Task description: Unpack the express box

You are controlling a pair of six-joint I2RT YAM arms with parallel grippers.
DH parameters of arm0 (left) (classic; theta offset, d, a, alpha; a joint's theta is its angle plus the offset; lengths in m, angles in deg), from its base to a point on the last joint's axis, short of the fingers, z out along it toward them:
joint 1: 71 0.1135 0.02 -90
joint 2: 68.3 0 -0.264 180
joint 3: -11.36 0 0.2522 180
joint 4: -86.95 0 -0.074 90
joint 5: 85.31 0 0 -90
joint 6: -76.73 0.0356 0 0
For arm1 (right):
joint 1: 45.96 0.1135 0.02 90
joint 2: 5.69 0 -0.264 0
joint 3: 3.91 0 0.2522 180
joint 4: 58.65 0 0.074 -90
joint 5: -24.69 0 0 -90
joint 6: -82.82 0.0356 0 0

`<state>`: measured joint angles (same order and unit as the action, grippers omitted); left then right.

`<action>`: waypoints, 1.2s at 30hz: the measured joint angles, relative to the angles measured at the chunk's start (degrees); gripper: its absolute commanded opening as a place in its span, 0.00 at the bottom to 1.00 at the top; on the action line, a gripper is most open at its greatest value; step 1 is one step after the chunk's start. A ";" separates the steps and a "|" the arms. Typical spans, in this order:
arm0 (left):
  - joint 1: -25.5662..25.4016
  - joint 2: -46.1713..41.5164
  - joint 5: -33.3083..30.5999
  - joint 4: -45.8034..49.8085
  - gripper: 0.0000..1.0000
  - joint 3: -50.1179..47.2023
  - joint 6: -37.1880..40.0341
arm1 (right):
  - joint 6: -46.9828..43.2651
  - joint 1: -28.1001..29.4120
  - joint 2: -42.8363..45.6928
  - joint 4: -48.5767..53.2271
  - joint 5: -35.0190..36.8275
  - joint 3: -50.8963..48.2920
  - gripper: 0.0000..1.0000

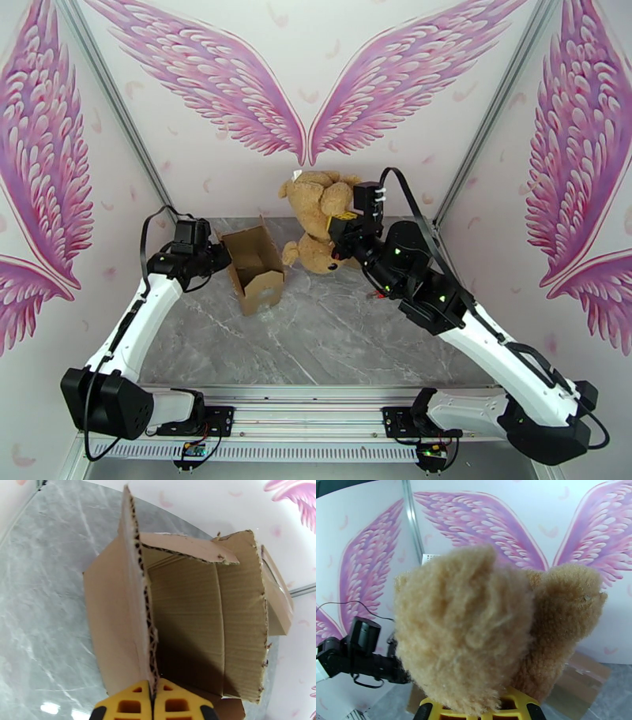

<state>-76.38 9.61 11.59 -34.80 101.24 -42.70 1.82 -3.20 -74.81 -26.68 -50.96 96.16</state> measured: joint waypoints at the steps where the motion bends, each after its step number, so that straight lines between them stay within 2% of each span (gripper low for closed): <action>1: 1.16 0.79 0.79 0.72 0.00 0.81 1.29 | 0.13 -2.38 -0.90 1.64 -0.81 1.01 0.00; 4: 3.96 4.72 3.69 3.30 0.00 4.92 5.44 | 0.39 -7.67 -4.83 4.11 -3.02 2.34 0.00; 6: 5.35 8.00 5.33 5.46 0.00 8.41 8.28 | 0.39 -8.98 -8.79 5.46 -4.24 2.64 0.00; 15: 10.03 21.57 7.43 17.16 0.02 24.63 19.76 | 2.16 -8.79 -36.17 10.23 -11.98 9.31 0.00; 18: 10.58 25.11 7.21 20.24 0.01 29.49 22.29 | 3.30 -8.09 -43.87 11.67 -13.35 14.67 0.00; 22: 10.64 28.68 6.75 22.97 0.04 33.68 24.39 | 4.52 -6.01 -53.07 12.92 -14.88 24.48 0.00; 26: 10.64 31.17 4.92 25.11 0.14 37.70 25.22 | 6.25 -4.37 -59.65 13.46 -16.57 32.61 0.00; 29: 10.62 32.98 2.97 26.21 0.31 40.72 25.16 | 7.85 -4.02 -62.10 13.49 -17.73 35.12 0.01; 30: 10.64 33.29 2.29 26.34 0.36 41.35 25.33 | 8.28 -4.02 -62.51 13.49 -18.14 35.43 0.05; 31: 10.64 33.44 1.60 26.49 0.40 42.03 25.18 | 8.92 -4.02 -62.95 13.40 -18.93 35.78 0.12; 32: 10.64 33.46 0.90 26.69 0.44 42.84 24.87 | 9.40 -4.13 -63.32 13.35 -19.67 36.17 0.26; 33: 10.62 33.48 0.44 26.86 0.49 43.63 24.76 | 9.79 -4.20 -63.69 13.35 -20.37 36.63 0.44; 36: 10.56 33.46 -1.25 26.91 0.56 45.70 24.44 | 10.10 -4.24 -64.00 13.44 -21.75 37.27 0.76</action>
<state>-65.83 43.08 10.34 -7.90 146.94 -18.27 11.92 -7.44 -138.81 -13.23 -72.70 133.42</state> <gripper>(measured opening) 0.526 0.572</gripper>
